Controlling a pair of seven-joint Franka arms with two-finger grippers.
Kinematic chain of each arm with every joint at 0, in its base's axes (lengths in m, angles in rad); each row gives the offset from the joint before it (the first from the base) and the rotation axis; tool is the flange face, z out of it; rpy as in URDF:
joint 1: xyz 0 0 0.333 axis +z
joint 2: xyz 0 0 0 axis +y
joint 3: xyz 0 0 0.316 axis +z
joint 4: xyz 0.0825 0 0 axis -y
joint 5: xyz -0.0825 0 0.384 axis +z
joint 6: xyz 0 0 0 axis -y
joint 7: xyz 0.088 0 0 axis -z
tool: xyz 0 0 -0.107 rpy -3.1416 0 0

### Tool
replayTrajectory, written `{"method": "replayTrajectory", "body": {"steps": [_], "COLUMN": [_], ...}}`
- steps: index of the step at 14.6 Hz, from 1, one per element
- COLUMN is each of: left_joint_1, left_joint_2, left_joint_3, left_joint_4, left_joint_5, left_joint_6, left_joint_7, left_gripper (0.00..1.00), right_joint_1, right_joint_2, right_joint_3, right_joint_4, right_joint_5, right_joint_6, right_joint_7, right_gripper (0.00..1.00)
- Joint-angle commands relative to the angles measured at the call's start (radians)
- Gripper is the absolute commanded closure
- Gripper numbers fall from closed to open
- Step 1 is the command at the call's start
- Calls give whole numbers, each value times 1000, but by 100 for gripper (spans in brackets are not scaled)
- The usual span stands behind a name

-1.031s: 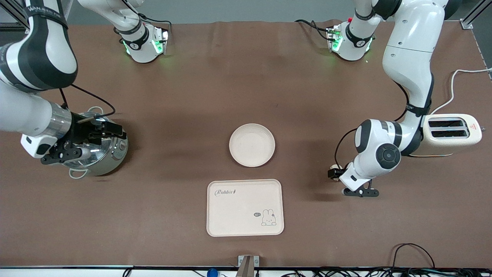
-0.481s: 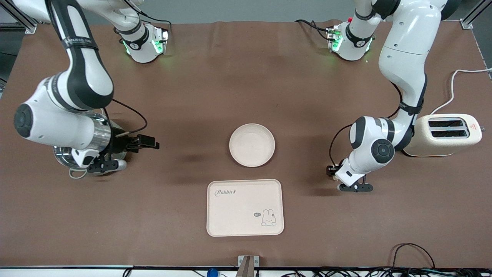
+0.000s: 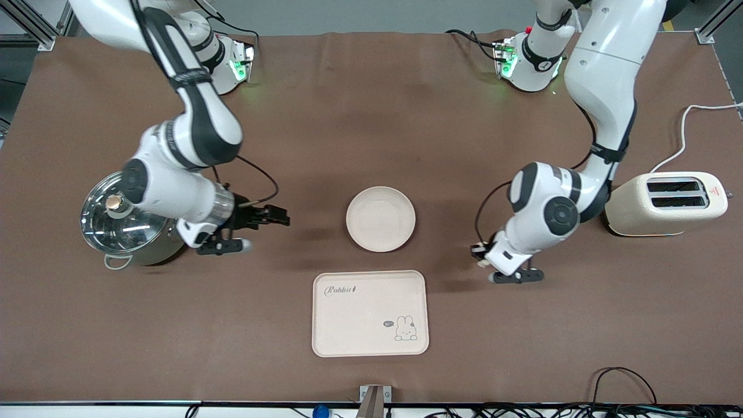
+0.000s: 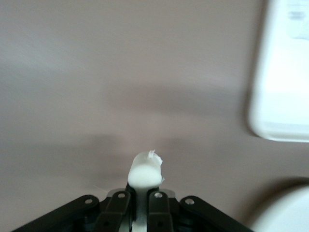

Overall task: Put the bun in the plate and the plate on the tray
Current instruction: 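Grasp the bun with the left gripper while the right gripper approaches the plate, then drop the bun into the plate while the right gripper grasps the rim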

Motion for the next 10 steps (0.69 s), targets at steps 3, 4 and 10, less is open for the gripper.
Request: {"method": "replayTrajectory", "body": {"steps": [3, 4, 10], "left_joint_1": [-175, -202, -203], "left_joint_2": [67, 84, 100], "left_joint_3": [-35, -29, -29], "left_joint_4": [84, 85, 85], "left_joint_5": [-7, -4, 45], "left_joint_6": [-12, 7, 67], "left_joint_7": [-345, -379, -413], "left_gripper": [85, 78, 0], "right_joint_1": [120, 157, 288], "right_joint_2": [112, 129, 207], "right_joint_3": [-6, -6, -8], "right_joint_4": [-33, -33, -53], "right_joint_5": [165, 182, 185], "right_joint_6": [205, 245, 371], "right_joint_7": [49, 54, 163], "right_gripper": [0, 0, 7]}}
